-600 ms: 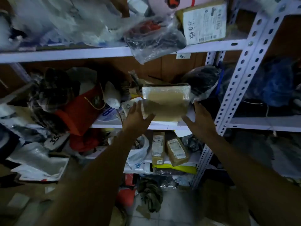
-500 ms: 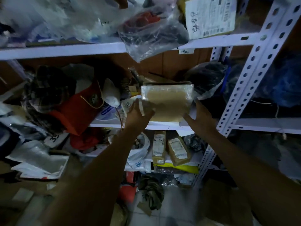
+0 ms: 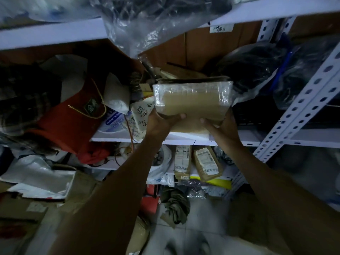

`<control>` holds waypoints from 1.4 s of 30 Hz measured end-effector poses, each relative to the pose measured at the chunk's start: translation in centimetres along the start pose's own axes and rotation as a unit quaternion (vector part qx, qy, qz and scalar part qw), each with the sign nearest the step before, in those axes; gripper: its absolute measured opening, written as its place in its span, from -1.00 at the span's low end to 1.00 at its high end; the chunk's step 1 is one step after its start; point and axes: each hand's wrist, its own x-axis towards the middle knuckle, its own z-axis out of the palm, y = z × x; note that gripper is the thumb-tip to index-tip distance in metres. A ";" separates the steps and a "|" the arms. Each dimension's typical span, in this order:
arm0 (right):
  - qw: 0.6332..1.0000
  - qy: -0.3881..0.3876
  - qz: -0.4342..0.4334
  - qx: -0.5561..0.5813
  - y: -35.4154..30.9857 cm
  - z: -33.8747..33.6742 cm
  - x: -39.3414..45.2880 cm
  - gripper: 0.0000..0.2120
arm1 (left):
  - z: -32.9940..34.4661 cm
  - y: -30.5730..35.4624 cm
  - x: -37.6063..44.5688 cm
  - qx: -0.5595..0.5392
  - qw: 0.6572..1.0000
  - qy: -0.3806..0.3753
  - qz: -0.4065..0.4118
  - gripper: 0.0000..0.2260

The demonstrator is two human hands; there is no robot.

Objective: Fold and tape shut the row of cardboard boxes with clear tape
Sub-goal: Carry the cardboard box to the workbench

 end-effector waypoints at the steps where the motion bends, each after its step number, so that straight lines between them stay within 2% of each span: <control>1: 1.000 0.004 0.000 0.004 -0.2 0.1 0.1 -0.32 | 0.1 0.2 0.0 -0.004 1.000 -0.002 -0.001 -0.46; 6: 0.998 0.038 -0.011 0.039 -2.9 0.3 0.0 -0.32 | -0.1 1.5 -0.7 -0.019 0.999 0.012 0.032 -0.64; 9: 0.996 0.069 -0.024 0.041 -4.8 -0.1 -1.7 -0.33 | -0.8 2.3 -2.0 -0.032 0.998 0.002 0.060 -0.63; 11: 0.993 0.107 -0.024 0.044 -6.1 -0.4 -3.0 -0.35 | -1.2 2.7 -2.9 -0.037 0.996 -0.023 0.076 -0.58; 14: 0.986 0.161 -0.014 0.043 -7.4 -0.3 -5.4 -0.36 | -1.6 2.5 -3.6 -0.034 0.991 -0.062 0.110 -0.74; 17: 0.975 0.221 -0.004 0.038 -8.5 0.2 -8.4 -0.33 | -2.0 2.9 -4.4 -0.024 0.989 -0.096 0.113 -0.69; 19: 0.963 0.269 0.005 0.026 -9.0 0.6 -10.8 -0.35 | -2.5 3.0 -5.3 -0.025 0.982 -0.151 0.110 -0.69; 23: 0.930 0.369 0.006 -0.007 -10.5 1.7 -16.8 -0.31 | -3.2 3.2 -8.2 -0.034 0.960 -0.248 0.123 -0.44; 24: 0.922 0.387 0.004 -0.018 -10.9 1.8 -18.3 -0.29 | -3.2 3.3 -9.1 -0.038 0.955 -0.264 0.128 -0.44; 27: 0.896 0.442 0.022 -0.028 -11.9 1.3 -23.1 -0.33 | -2.5 3.0 -12.1 -0.045 0.939 -0.314 0.136 -0.57; 31: 0.863 0.502 0.055 -0.015 -12.5 -0.9 -31.2 -0.36 | 0.3 2.2 -18.4 -0.028 0.906 -0.392 0.158 -0.53; 35: 0.825 0.560 0.082 -0.010 -12.9 -3.9 -40.7 -0.33 | 3.6 1.4 -26.5 -0.007 0.863 -0.484 0.143 -0.56; 39: 0.755 0.645 0.103 -0.053 -13.4 -6.9 -50.8 -0.38 | 7.2 0.1 -37.0 0.007 0.814 -0.563 0.143 -0.79; 42: 0.698 0.705 0.114 -0.053 -13.7 -9.1 -58.9 -0.34 | 9.3 -1.0 -46.1 0.013 0.769 -0.621 0.149 -0.83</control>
